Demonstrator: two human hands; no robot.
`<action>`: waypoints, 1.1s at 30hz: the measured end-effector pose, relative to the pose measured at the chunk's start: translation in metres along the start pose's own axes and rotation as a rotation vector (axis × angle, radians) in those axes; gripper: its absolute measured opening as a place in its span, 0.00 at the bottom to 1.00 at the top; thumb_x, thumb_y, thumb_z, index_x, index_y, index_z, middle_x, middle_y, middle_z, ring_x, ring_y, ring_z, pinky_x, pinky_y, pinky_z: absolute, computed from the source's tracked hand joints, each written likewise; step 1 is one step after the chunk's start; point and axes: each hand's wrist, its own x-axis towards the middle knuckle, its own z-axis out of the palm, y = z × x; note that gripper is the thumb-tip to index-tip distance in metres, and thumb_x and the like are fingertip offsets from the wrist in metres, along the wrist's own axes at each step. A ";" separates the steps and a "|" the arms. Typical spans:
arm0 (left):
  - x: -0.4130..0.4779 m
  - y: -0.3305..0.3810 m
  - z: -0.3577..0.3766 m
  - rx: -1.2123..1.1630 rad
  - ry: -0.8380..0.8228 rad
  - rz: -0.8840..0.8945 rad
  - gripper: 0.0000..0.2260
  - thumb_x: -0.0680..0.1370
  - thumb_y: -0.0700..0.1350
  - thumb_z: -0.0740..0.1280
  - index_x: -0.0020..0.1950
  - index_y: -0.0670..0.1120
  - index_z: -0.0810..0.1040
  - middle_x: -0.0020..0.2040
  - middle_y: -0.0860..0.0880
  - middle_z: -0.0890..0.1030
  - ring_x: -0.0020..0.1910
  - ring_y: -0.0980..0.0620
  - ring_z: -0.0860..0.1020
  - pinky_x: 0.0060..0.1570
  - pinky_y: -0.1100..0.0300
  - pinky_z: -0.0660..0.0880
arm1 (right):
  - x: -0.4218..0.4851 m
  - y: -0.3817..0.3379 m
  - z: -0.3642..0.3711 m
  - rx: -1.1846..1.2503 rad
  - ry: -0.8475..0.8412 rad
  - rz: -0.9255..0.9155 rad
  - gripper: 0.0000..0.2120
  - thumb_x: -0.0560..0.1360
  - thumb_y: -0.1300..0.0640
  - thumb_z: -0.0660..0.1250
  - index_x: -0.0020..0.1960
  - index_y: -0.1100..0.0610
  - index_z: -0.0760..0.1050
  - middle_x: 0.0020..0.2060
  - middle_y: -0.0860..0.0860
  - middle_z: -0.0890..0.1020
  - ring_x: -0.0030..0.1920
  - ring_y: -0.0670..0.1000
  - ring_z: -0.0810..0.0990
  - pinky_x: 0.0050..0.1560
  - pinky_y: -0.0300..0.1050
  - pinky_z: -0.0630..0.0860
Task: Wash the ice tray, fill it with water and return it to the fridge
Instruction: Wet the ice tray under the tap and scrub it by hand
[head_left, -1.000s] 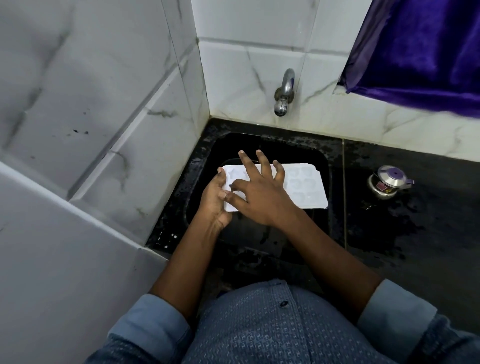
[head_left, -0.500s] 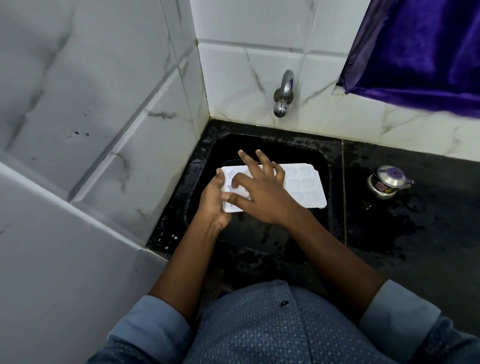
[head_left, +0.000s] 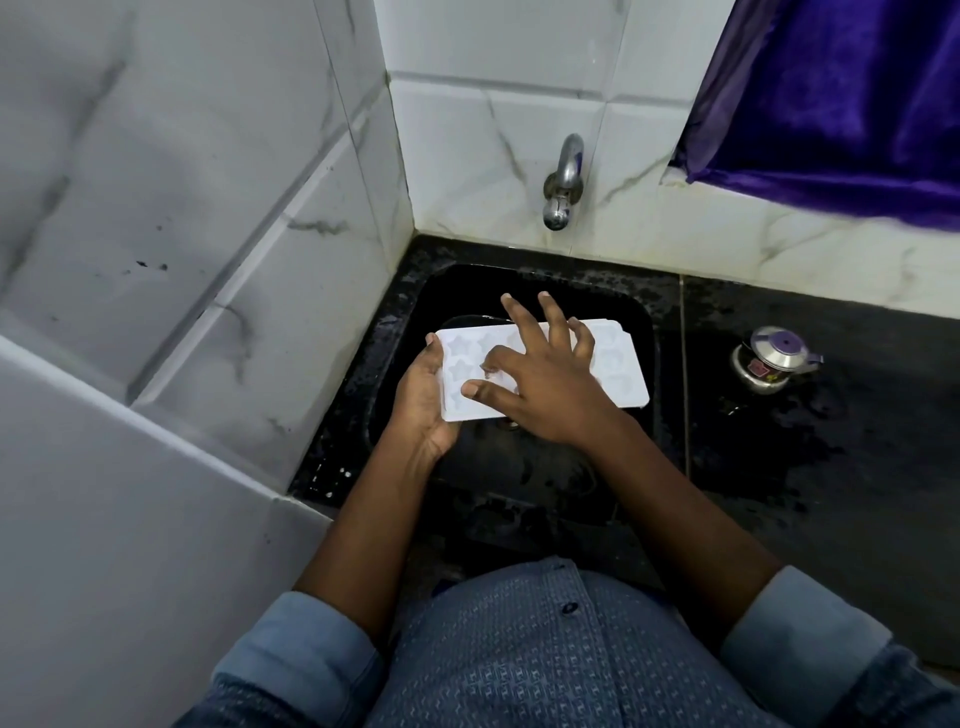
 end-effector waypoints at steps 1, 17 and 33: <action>0.001 0.000 0.000 0.002 -0.002 0.003 0.30 0.87 0.63 0.53 0.64 0.38 0.80 0.53 0.36 0.86 0.47 0.40 0.87 0.43 0.45 0.86 | 0.000 -0.001 -0.001 -0.004 -0.007 0.004 0.36 0.73 0.21 0.45 0.59 0.41 0.80 0.85 0.48 0.47 0.83 0.57 0.35 0.78 0.67 0.39; 0.003 -0.005 -0.005 0.031 0.048 0.003 0.32 0.86 0.64 0.53 0.69 0.38 0.78 0.57 0.35 0.86 0.50 0.38 0.87 0.47 0.43 0.85 | -0.002 -0.006 0.001 -0.006 -0.027 0.020 0.38 0.75 0.21 0.44 0.58 0.43 0.83 0.85 0.48 0.49 0.83 0.57 0.36 0.78 0.67 0.38; 0.008 -0.009 -0.006 0.031 0.034 0.005 0.30 0.86 0.63 0.54 0.65 0.39 0.80 0.57 0.35 0.86 0.50 0.38 0.87 0.49 0.42 0.84 | -0.001 -0.004 0.001 -0.019 -0.025 0.024 0.39 0.73 0.20 0.43 0.55 0.44 0.83 0.85 0.48 0.49 0.83 0.57 0.37 0.78 0.67 0.37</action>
